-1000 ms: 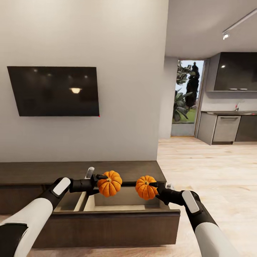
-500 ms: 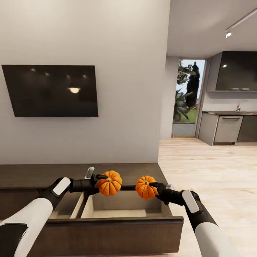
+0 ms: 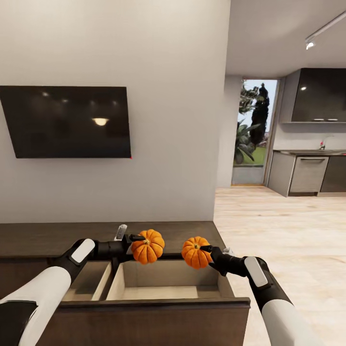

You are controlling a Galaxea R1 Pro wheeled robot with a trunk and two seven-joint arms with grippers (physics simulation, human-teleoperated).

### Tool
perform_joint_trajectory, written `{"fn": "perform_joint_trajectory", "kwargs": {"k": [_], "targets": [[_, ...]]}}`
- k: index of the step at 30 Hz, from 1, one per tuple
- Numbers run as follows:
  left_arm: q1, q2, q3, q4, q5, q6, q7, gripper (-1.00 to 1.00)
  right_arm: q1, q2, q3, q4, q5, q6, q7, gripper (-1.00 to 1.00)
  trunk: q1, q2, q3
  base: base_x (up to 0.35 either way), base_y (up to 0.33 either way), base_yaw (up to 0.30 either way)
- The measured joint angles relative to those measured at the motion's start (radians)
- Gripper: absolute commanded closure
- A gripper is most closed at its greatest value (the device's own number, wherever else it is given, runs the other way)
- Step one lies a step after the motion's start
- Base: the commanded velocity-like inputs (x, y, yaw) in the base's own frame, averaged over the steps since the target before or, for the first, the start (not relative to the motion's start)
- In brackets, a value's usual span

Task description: Place each of the two pumpkins and all three candles from the living room inside a cabinet in the living room (use any cabinet), then make sure every cabinet is closed, and position the cauldron so it is next to a table in the living room.

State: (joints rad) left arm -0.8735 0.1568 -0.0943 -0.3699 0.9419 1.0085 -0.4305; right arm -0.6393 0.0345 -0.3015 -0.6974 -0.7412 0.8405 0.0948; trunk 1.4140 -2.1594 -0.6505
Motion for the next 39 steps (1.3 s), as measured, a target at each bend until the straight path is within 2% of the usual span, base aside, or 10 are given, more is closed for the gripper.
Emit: {"fn": "perform_joint_trajectory", "kwargs": {"k": [5, 15, 23, 28, 33, 34, 39], "targets": [[0.0, 0.0, 0.0, 0.0, 0.0, 0.0, -0.001, 1.0, 0.0, 0.001, 0.0, 0.0, 0.0, 0.0, 0.0, 1.0, 0.0, 0.0, 0.0, 0.002, 0.0, 0.0], [0.0, 0.0, 0.0, 0.0, -0.003, -0.003, 0.005, 1.0, -0.001, 0.001, 0.001, 0.0, 0.003, -0.001, -0.001, 1.0, 0.038, -0.07, -0.031, 0.0, 0.0, 0.0], [0.0, -0.002, 0.0, 0.0, -0.005, -0.009, 0.019, 1.0, -0.003, 0.009, 0.046, 0.0, 0.011, 0.0, -0.016, 1.0, 0.069, -0.126, -0.056, 0.0, 0.0, 0.0], [0.0, -0.012, -0.001, 0.0, -0.008, -0.016, 0.056, 1.0, -0.008, 0.011, 0.055, 0.0, 0.012, 0.0, -0.019, 1.0, 0.088, -0.161, -0.072, 0.0, 0.0, 0.0], [0.0, -0.054, 0.001, 0.0, 0.0, -0.096, 0.097, 1.0, -0.01, 0.013, 0.076, 0.0, 0.013, -0.001, -0.02, 1.0, 0.107, -0.196, -0.088, 0.0, 0.0, 0.0], [0.0, -0.066, 0.001, 0.001, -0.002, -0.123, 0.127, 1.0, -0.01, 0.013, 0.079, 0.0, 0.013, -0.001, -0.02, 1.0, 0.111, -0.203, -0.091, 0.0, 0.0, 0.0], [-0.001, -0.086, 0.003, 0.0, -0.005, -0.213, 0.228, 1.0, -0.011, 0.013, 0.085, -0.001, 0.014, -0.001, -0.02, 1.0, 0.13, -0.238, -0.107, 0.0, 0.0, 0.0]]}}
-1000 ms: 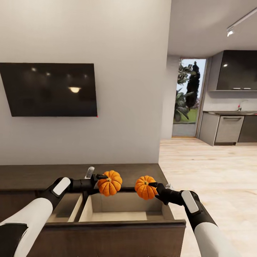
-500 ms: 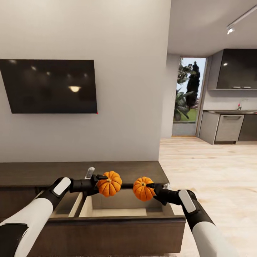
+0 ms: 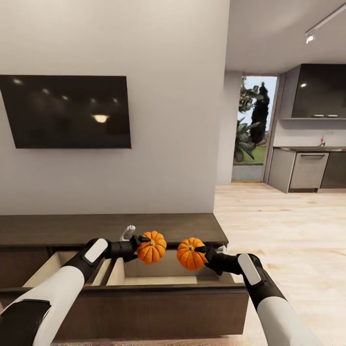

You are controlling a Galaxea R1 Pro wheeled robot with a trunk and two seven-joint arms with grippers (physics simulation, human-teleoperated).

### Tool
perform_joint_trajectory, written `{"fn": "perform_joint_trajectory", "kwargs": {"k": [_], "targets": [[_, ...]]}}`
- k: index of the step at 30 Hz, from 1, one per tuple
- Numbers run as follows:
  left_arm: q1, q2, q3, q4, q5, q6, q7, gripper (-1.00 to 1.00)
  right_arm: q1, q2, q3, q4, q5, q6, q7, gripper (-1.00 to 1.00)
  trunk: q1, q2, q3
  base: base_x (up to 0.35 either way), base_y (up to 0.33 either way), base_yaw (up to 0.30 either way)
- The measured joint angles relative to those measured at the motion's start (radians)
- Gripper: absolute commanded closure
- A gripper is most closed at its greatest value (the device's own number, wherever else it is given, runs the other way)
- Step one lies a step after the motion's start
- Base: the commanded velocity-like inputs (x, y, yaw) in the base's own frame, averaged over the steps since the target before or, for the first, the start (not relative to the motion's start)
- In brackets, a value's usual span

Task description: Place each of the two pumpkins and all three candles from the living room inside a cabinet in the living room (use any cabinet), then make sure every cabinet is closed, and position the cauldron so it is next to a table in the living room.

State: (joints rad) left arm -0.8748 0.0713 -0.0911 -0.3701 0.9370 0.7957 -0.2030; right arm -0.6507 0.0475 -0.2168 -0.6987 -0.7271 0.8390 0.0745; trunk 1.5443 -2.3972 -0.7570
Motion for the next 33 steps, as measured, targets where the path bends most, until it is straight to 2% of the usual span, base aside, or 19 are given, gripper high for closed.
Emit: {"fn": "perform_joint_trajectory", "kwargs": {"k": [7, 14, 19, 21, 24, 25, 29, 33], "targets": [[0.0, 0.002, -0.005, 0.0, -0.002, -0.075, 0.042, 1.0, 0.0, -0.001, 0.001, -0.002, 0.002, -0.001, 0.0, 1.0, 0.027, -0.049, -0.022, 0.0, 0.0, 0.0], [0.0, 0.005, -0.007, -0.001, 0.001, -0.084, 0.05, 1.0, 0.001, 0.0, 0.005, -0.003, 0.005, -0.055, 0.001, 1.0, 0.054, -0.098, -0.044, 0.0, 0.0, 0.0], [0.0, 0.007, -0.007, -0.007, 0.0, -0.083, 0.051, 1.0, -0.001, 0.0, 0.016, -0.005, 0.007, -0.107, 0.001, 1.0, 0.058, -0.103, -0.059, 0.0, 0.0, 0.0], [-0.001, 0.007, -0.006, -0.015, 0.005, -0.083, 0.054, 1.0, -0.014, 0.0, 0.043, -0.006, 0.0, -0.138, -0.012, 1.0, 0.057, -0.103, -0.059, 0.0, 0.0, 0.0], [-0.001, 0.003, -0.008, -0.023, 0.002, -0.084, 0.072, 1.0, -0.036, 0.0, 0.107, -0.006, 0.013, -0.163, -0.076, 1.0, 0.057, -0.103, -0.059, 0.0, 0.0, 0.0], [0.0, 0.003, -0.009, -0.025, -0.002, -0.084, 0.081, 1.0, -0.04, 0.001, 0.117, -0.006, 0.017, -0.165, -0.091, 1.0, 0.058, -0.103, -0.059, 0.0, 0.0, 0.0], [0.0, 0.003, -0.011, -0.059, 0.002, -0.085, 0.126, 1.0, -0.052, 0.022, 0.156, -0.007, 0.022, -0.214, -0.147, 1.0, 0.057, -0.103, -0.059, 0.0, 0.0, 0.0], [0.002, 0.005, -0.012, -0.105, 0.004, -0.085, 0.15, 1.0, -0.057, 0.037, 0.23, -0.007, 0.021, -0.27, -0.224, 1.0, 0.058, -0.103, -0.063, 0.0, 0.0, 0.0]]}}
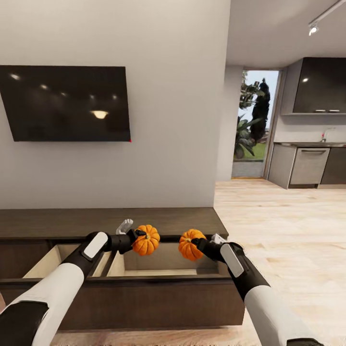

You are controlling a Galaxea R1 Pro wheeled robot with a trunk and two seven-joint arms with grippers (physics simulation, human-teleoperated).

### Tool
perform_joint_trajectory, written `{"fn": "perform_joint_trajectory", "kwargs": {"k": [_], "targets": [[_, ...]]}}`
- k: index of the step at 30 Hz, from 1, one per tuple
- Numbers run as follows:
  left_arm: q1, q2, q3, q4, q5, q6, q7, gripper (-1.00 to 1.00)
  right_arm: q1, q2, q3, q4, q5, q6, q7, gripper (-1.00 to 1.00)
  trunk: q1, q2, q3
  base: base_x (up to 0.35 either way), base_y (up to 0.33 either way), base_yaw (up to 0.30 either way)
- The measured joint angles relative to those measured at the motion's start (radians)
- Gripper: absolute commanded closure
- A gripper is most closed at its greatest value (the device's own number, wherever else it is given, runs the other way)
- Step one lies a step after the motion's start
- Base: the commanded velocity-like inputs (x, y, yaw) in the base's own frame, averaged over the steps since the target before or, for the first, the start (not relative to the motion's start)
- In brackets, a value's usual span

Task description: Place each of the two pumpkins and all three candles from the living room inside a cabinet in the living room (use any cabinet), then make sure every cabinet is closed, and position the cauldron so it is next to a table in the living room.

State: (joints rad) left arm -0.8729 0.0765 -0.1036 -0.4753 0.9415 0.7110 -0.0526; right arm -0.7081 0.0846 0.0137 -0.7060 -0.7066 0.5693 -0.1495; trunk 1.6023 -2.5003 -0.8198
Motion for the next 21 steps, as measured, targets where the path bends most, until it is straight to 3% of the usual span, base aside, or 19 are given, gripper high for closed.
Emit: {"fn": "perform_joint_trajectory", "kwargs": {"k": [4, 21], "targets": [[0.001, 0.001, -0.001, -0.01, -0.004, 0.0, 0.005, 1.0, -0.001, 0.002, 0.026, -0.002, 0.002, -0.012, -0.024, 1.0, 0.002, -0.001, -0.016, 0.0, 0.0, 0.0], [0.0, -0.007, 0.0, -0.021, -0.012, 0.0, 0.062, 1.0, -0.004, 0.003, 0.036, -0.003, 0.001, -0.015, -0.035, 1.0, 0.001, -0.001, -0.016, 0.03, 0.0, 0.0]]}}
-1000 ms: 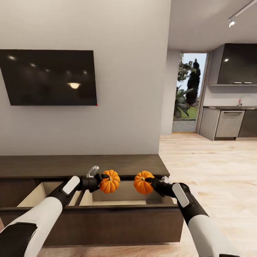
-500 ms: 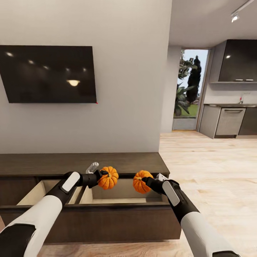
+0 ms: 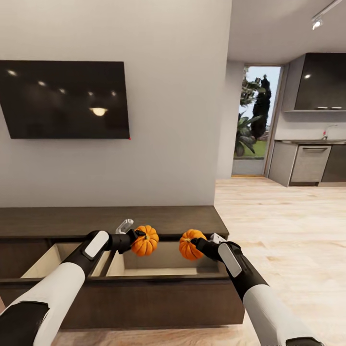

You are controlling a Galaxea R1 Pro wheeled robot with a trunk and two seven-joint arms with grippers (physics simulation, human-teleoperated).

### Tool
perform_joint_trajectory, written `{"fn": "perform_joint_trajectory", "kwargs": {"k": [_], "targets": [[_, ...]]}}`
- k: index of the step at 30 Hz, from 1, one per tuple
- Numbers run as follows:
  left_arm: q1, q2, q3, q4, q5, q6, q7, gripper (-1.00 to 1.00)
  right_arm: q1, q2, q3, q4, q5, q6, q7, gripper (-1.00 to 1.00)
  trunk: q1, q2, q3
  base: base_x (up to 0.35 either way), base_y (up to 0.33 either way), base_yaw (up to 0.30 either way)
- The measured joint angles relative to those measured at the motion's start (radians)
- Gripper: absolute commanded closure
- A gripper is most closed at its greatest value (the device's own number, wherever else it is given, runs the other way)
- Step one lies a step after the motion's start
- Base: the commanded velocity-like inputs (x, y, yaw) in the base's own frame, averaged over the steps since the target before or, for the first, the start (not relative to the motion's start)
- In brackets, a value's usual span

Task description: Place each of the two pumpkins and all three candles from the living room inside a cabinet in the living room (use any cabinet), then make sure every cabinet is closed, and position the cauldron so it is next to a table in the living room.

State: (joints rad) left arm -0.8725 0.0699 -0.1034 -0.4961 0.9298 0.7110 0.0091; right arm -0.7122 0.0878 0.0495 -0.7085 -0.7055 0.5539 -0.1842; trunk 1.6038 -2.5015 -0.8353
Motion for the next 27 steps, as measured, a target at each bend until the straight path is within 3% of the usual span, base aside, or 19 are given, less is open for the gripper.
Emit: {"fn": "perform_joint_trajectory", "kwargs": {"k": [10, 27], "targets": [[-0.001, 0.0, 0.0, -0.001, -0.002, 0.009, 0.003, 1.0, -0.008, 0.003, 0.001, 0.001, -0.001, 0.002, -0.057, 1.0, 0.0, 0.0, 0.0, 0.052, 0.0, 0.0], [-0.001, -0.001, 0.002, -0.037, -0.007, 0.021, 0.068, 1.0, -0.012, 0.005, 0.003, 0.002, -0.003, 0.009, -0.066, 1.0, 0.0, 0.0, 0.0, 0.085, 0.0, 0.0]]}}
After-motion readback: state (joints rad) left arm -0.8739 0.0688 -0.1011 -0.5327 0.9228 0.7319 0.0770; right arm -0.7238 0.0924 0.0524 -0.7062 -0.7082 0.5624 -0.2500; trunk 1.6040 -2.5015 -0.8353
